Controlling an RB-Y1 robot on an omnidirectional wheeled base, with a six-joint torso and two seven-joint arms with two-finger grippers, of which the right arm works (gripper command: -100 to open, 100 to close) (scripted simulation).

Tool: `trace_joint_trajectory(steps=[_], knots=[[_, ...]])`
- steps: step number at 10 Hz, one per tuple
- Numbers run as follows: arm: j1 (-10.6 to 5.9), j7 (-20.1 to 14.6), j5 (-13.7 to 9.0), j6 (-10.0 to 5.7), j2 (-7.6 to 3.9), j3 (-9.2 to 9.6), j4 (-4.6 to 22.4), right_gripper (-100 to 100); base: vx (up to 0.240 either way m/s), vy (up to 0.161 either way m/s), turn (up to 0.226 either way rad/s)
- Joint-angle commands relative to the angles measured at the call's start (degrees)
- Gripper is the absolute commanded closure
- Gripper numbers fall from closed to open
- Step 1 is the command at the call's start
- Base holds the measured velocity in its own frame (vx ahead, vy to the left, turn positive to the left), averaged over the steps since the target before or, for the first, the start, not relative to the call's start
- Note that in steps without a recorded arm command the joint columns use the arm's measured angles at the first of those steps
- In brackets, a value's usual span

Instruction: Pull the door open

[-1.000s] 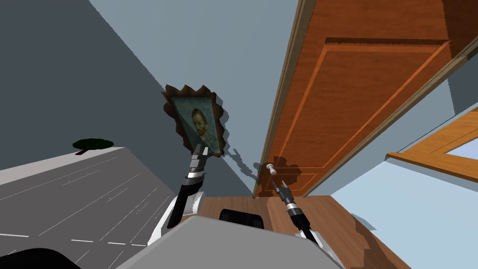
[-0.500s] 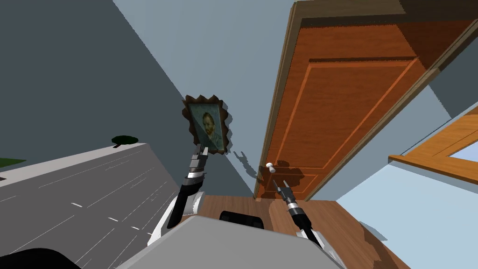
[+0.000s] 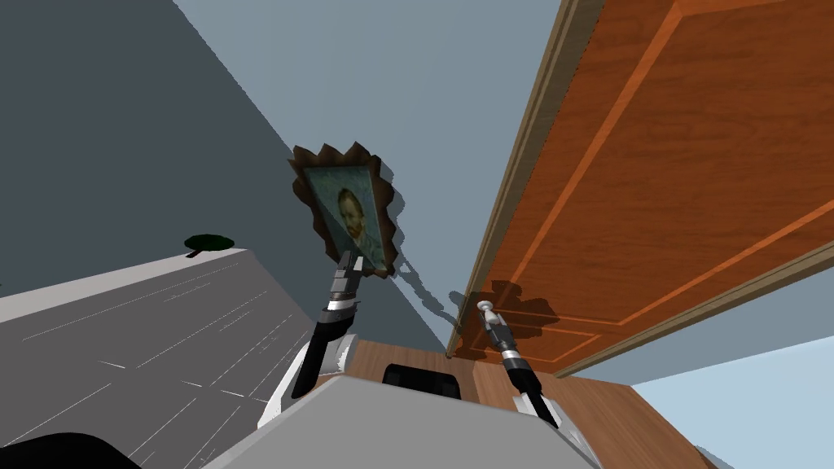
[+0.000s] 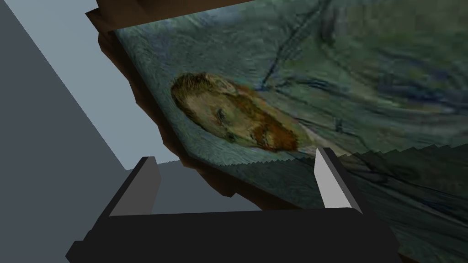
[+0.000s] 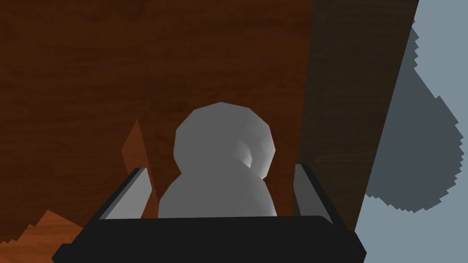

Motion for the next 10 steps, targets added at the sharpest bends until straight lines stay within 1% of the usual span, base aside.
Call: trace_joint_trajectory(steps=[1,6,7,8,10], knots=[[0.07,-0.1,0.1,-0.03,-0.01,0.06,-0.1,100,0.000,0.000,0.000],[0.07,-0.1,0.1,-0.03,-0.01,0.06,-0.1,100,-0.013,0.003,-0.002],[0.22,-1.8,-0.4,0.26,-0.07,0.05,0.1,100,-0.013,-0.008,0.059],[0.23,-2.5,-0.6,0.29,-0.07,0.05,0.1,100,-0.024,-0.016,0.060],[0.26,-5.7,-1.4,0.43,-0.11,0.04,0.1,100,-0.038,-0.016,0.081]])
